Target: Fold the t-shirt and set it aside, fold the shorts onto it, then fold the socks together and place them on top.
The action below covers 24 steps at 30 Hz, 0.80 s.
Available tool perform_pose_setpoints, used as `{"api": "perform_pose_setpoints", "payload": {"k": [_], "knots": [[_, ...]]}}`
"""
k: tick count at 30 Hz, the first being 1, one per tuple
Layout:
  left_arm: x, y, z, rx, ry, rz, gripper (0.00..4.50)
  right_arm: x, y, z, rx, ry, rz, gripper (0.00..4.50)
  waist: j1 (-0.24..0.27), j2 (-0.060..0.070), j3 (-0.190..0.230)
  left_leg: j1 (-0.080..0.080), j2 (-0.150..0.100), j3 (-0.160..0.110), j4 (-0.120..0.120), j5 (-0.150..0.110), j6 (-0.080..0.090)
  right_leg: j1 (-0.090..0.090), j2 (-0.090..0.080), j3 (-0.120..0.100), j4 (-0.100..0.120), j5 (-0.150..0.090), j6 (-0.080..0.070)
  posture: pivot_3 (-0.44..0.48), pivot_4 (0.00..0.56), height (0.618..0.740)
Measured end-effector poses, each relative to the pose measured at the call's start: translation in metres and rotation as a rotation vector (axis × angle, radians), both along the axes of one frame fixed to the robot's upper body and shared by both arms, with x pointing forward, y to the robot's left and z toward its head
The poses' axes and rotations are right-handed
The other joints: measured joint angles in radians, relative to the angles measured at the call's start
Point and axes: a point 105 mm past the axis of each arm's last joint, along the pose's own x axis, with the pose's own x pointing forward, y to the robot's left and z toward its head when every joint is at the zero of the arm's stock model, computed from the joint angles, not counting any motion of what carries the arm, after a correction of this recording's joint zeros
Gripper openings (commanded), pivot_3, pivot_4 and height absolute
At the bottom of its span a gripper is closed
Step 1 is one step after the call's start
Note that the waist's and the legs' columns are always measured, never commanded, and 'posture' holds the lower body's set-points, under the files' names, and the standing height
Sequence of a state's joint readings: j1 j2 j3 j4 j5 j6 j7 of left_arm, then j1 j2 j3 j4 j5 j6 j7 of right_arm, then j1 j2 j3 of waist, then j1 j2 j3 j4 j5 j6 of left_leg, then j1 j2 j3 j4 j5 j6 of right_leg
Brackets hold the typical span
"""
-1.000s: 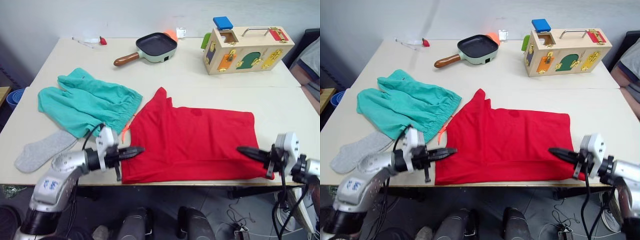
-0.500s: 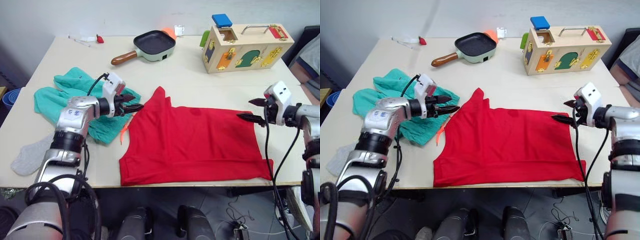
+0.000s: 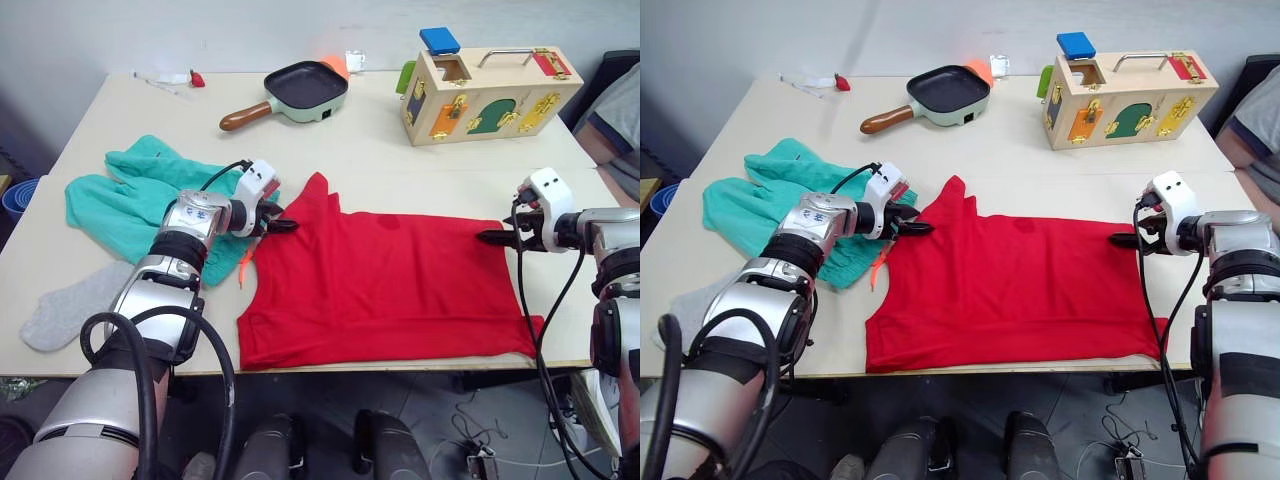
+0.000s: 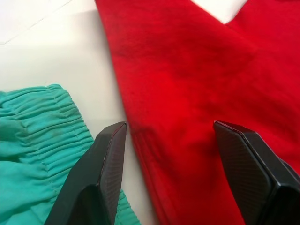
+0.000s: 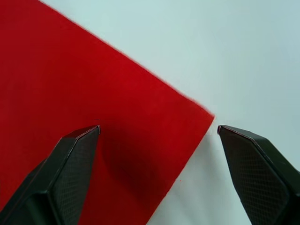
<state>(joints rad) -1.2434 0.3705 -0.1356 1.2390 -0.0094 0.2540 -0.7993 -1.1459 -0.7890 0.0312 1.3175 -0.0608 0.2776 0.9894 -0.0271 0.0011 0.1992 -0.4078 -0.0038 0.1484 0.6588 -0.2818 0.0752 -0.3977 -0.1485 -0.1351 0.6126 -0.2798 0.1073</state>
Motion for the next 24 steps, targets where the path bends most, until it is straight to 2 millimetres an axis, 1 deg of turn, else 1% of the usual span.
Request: {"api": "perform_pose_setpoints", "payload": {"k": [2,5,9,10,12,13,15,20,24], "knots": [[0.001,-0.002,-0.001,-0.002,0.005,0.012,3.1,0.0,-0.002,-0.003,0.007,0.009,-0.026,4.08,-0.003,0.0,0.0,0.0,0.0,0.0,0.0,0.0,0.0,0.0,0.0,0.0,0.0,0.0,0.0,0.0,0.15,0.74],[0.004,-0.001,0.0,-0.014,0.01,0.051,2.48,0.0,-0.004,-0.004,0.022,0.006,-0.059,3.48,-0.004,0.0,0.0,0.0,0.0,0.0,0.0,0.0,0.0,0.0,0.0,0.0,0.0,0.0,0.0,0.0,0.15,0.74],[0.004,0.001,-0.001,-0.044,0.038,0.078,1.19,0.002,-0.004,-0.003,0.044,-0.01,-0.078,2.08,-0.005,0.0,0.0,0.0,0.0,0.0,0.0,0.0,0.0,0.0,0.001,0.0,0.0,0.0,0.0,0.0,0.15,0.74],[0.003,0.0,-0.001,-0.055,0.048,0.078,0.83,0.003,-0.002,-0.003,0.052,-0.016,-0.079,1.67,-0.005,0.0,0.0,0.0,0.0,0.0,0.0,0.0,0.0,0.0,0.001,0.0,0.0,0.0,0.0,0.0,0.15,0.74],[0.002,-0.004,-0.003,-0.072,0.063,0.07,0.25,0.004,0.0,-0.002,0.068,-0.026,-0.079,1.05,-0.005,0.0,0.0,0.0,0.0,0.0,0.0,0.0,0.0,0.0,0.001,0.0,0.001,0.0,0.0,0.0,0.15,0.74],[0.001,-0.007,-0.003,-0.078,0.067,0.063,0.0,0.005,0.0,-0.002,0.073,-0.03,-0.08,0.69,-0.005,0.0,0.0,0.0,0.0,0.0,0.0,0.0,0.0,0.0,0.001,0.0,0.001,0.0,0.0,0.0,0.15,0.74],[0.001,-0.008,-0.003,-0.088,0.07,0.061,0.0,0.006,0.002,-0.002,0.088,-0.037,-0.076,0.02,-0.003,0.0,0.0,0.0,0.0,0.0,0.0,0.0,0.0,0.0,0.001,0.0,0.001,0.0,0.0,0.0,0.15,0.74],[0.002,-0.007,-0.003,-0.122,0.067,0.074,0.0,0.009,0.005,0.002,0.126,-0.072,-0.079,0.02,-0.004,0.0,0.0,0.0,-0.001,0.0,0.0,0.0,0.0,0.0,0.001,0.0,0.001,0.0,0.0,0.0,0.15,0.74],[0.004,-0.008,0.006,-0.206,0.029,0.07,0.0,0.009,0.006,0.005,0.15,-0.092,-0.077,0.02,-0.005,0.0,0.0,0.0,-0.001,0.0,0.0,0.0,0.0,0.0,0.001,0.0,0.001,0.0,0.0,0.0,0.15,0.74]]}}
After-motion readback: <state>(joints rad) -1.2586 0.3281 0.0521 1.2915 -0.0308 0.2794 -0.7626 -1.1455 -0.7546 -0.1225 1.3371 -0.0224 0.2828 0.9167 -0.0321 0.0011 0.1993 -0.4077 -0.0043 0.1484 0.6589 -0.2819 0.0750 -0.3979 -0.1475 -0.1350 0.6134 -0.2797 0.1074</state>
